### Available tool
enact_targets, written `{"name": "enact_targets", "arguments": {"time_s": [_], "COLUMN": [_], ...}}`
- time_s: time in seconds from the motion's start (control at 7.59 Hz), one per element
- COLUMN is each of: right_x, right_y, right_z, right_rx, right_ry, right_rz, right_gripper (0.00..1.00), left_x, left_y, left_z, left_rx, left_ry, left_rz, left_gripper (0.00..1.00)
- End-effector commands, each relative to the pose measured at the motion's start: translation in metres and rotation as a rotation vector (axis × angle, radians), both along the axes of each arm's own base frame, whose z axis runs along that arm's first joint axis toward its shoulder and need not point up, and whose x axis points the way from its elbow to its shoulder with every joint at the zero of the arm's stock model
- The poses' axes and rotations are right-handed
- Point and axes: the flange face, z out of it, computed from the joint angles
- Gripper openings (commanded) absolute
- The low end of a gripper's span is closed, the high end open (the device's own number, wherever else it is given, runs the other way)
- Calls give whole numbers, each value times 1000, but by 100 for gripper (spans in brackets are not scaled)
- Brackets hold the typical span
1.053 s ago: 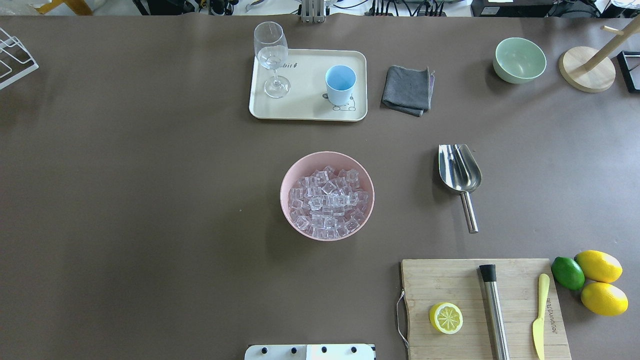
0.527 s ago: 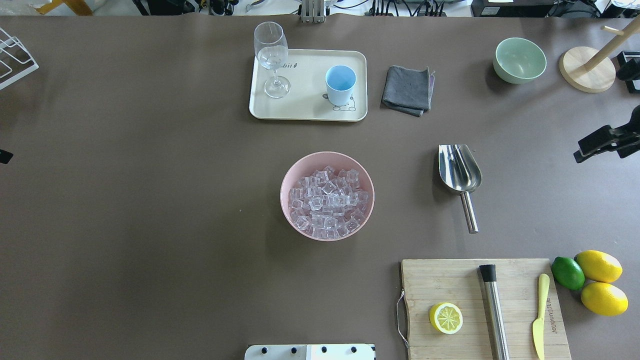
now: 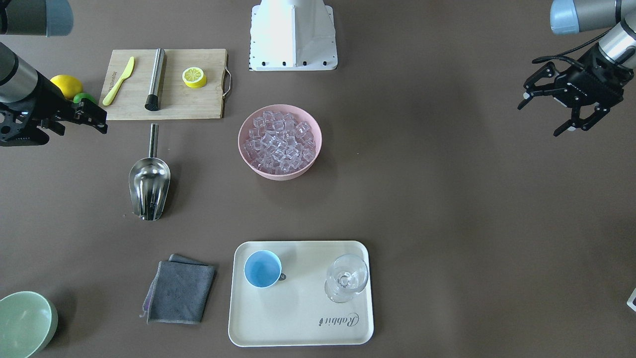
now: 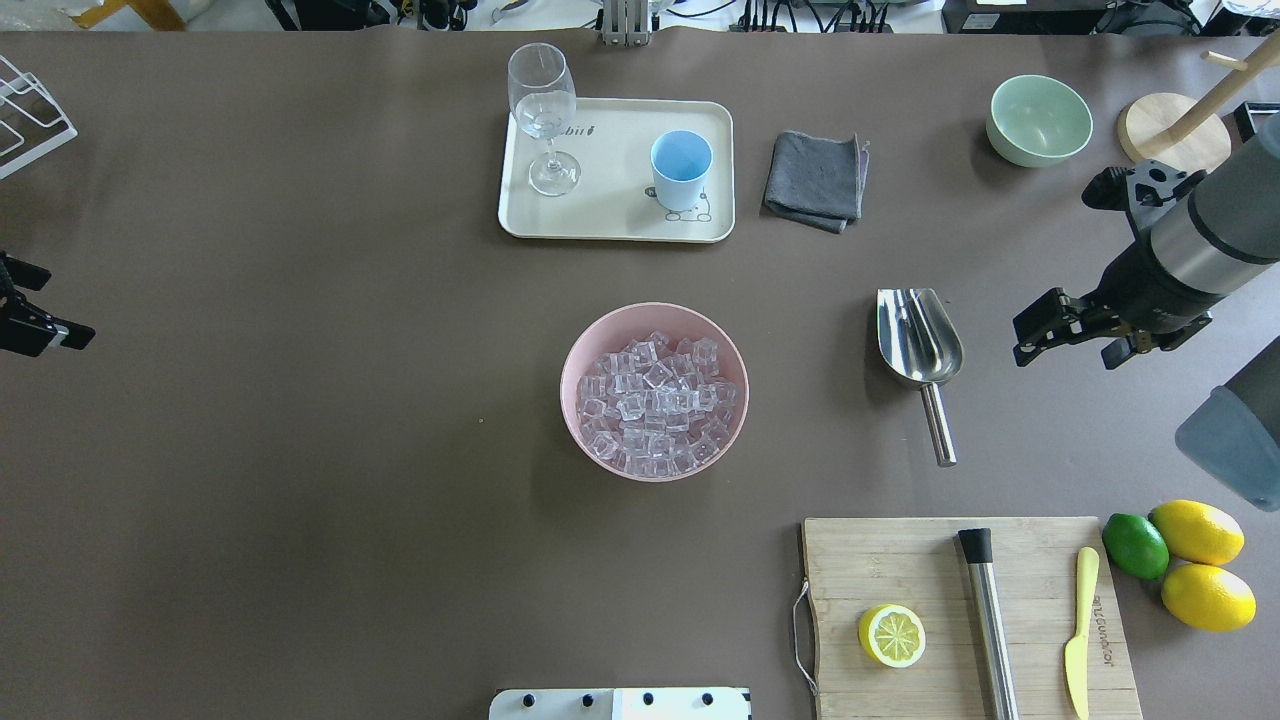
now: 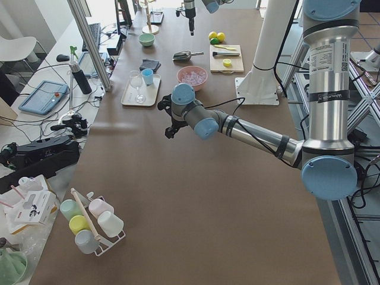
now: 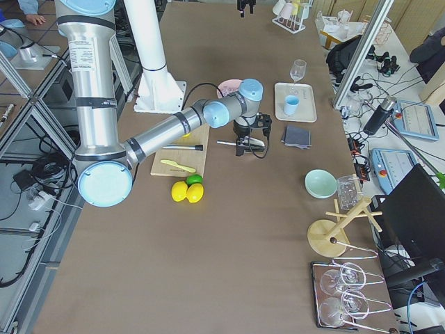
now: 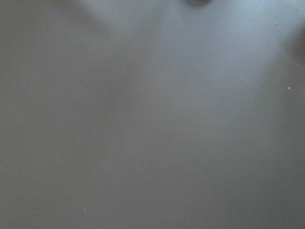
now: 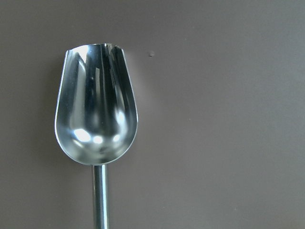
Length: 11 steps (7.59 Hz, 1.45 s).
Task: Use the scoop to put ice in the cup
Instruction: 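Reach the right gripper to the metal scoop while the left gripper approaches the pink bowl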
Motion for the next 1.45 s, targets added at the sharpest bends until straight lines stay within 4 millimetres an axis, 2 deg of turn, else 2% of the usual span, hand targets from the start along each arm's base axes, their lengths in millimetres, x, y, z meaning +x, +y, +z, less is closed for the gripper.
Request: {"name": "enact_targets", "arguments": {"time_s": [0.0, 0.13, 0.26, 0.4, 0.53, 0.66, 0.79, 0.92, 1.05, 1.19, 1.32], "right_x": [-52, -72, -90, -105, -120, -133, -140, -145, -149, -150, -151], "right_y": [21, 23, 33, 37, 36, 37, 41, 45, 49, 50, 51], "right_z": [-10, -13, -6, -1, 12, 23, 25, 24, 25, 25, 25], "right_rx": [-60, -70, -68, -56, -55, -40, -39, -37, -34, -45, -51], "right_ry": [8, 17, 61, 84, 66, 53, 47, 47, 51, 50, 52], "right_rz": [-28, -38, -30, -8, 5, 17, 17, 6, 1, 8, 11], "right_gripper": [99, 99, 99, 99, 99, 99, 99, 98, 94, 94, 94], "left_x": [51, 52, 64, 96, 117, 153, 177, 209, 231, 246, 258], "left_y": [6, 8, 9, 10, 7, 17, 19, 35, 47, 58, 61], "left_z": [-8, -11, -12, -33, -61, -77, -100, -106, -107, -111, -114], "left_rx": [60, 82, 90, 124, 178, 253, 359, 396, 418, 432, 457], "left_ry": [69, 90, 94, 111, 143, 192, 209, 200, 180, 184, 174], "left_rz": [133, 144, 166, 215, 250, 313, 286, 289, 278, 292, 286], "left_gripper": [98, 98, 98, 98, 98, 98, 98, 98, 98, 98, 98]}}
